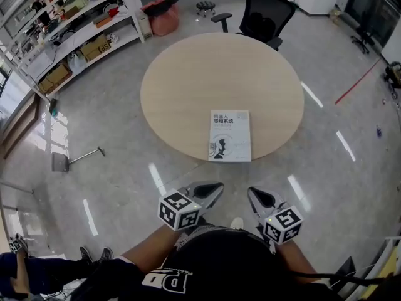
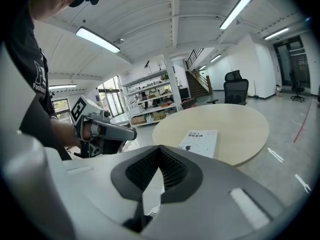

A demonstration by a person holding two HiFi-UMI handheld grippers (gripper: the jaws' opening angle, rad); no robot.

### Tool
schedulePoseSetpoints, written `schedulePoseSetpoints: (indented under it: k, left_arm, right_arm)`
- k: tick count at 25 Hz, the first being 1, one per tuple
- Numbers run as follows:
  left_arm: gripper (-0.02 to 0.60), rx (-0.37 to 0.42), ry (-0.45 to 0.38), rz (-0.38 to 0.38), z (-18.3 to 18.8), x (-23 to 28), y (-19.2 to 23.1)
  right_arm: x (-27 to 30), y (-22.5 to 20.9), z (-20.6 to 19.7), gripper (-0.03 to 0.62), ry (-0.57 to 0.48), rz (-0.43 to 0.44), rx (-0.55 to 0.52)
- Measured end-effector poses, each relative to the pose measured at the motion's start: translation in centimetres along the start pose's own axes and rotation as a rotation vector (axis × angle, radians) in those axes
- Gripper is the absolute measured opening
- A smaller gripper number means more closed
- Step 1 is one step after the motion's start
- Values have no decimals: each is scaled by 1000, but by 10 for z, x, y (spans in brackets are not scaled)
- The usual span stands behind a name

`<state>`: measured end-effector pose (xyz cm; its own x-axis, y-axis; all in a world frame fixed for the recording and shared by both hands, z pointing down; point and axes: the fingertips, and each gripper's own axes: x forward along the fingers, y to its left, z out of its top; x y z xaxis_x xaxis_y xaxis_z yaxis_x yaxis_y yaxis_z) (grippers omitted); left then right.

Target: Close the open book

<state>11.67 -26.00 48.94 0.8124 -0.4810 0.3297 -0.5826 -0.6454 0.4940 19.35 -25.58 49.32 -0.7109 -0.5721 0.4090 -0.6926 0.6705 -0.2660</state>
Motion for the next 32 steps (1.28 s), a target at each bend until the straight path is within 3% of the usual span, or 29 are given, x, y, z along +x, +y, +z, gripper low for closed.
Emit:
schedulePoseSetpoints:
  k: [6, 10, 14, 18, 24, 32]
  left_arm:
    - [8, -4, -32, 69, -13, 15, -42]
    - [8, -16, -34, 91, -24, 16, -53]
    - [8, 8, -5, 86, -30, 14, -44]
    - [8, -5, -49, 88, -6, -8, -30]
    - [8, 43, -26, 34, 1, -39, -18]
    - [8, 39, -20, 7, -11, -64, -2]
  right_arm:
    - [-46, -5, -19, 6, -10, 72, 4]
    - [-61, -11, -34, 8, -14, 75, 7]
    - [-62, -15, -34, 6, -61, 34, 31]
    - [-55, 0, -21, 6, -99, 0, 68]
    - [-27, 31, 0, 6, -132, 12, 65]
    - [-1, 54, 0, 6, -99, 4, 54]
